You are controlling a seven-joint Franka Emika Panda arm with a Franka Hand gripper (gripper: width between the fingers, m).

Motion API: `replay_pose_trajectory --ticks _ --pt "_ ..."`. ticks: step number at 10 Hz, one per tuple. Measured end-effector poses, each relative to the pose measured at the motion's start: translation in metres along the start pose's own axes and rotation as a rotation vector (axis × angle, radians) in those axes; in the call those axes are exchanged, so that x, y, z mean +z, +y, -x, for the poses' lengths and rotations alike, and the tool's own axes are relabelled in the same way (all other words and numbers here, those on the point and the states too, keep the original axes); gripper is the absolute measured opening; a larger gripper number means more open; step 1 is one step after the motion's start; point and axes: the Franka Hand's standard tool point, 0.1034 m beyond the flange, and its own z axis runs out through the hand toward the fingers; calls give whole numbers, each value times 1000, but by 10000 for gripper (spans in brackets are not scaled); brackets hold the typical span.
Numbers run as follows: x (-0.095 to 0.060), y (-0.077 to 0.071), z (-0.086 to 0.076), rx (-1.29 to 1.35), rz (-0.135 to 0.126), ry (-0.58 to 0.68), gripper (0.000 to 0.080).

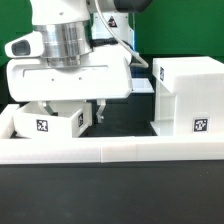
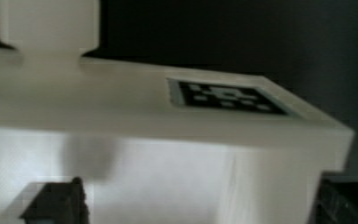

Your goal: Assemble drawer

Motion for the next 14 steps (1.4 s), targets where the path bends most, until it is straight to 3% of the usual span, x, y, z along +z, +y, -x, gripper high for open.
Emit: replay_pose_trajectory --ticks 4,7,8,9,10,14 --pt "4 -6 1 -10 4 5 649" --pt "7 -12 5 -22 4 -1 252" --pt "7 -12 5 -22 5 -1 252" --pt "7 -12 5 -22 5 -1 77" --pt "6 -13 5 -24 5 0 42" --pt "5 -14 4 -26 4 2 42"
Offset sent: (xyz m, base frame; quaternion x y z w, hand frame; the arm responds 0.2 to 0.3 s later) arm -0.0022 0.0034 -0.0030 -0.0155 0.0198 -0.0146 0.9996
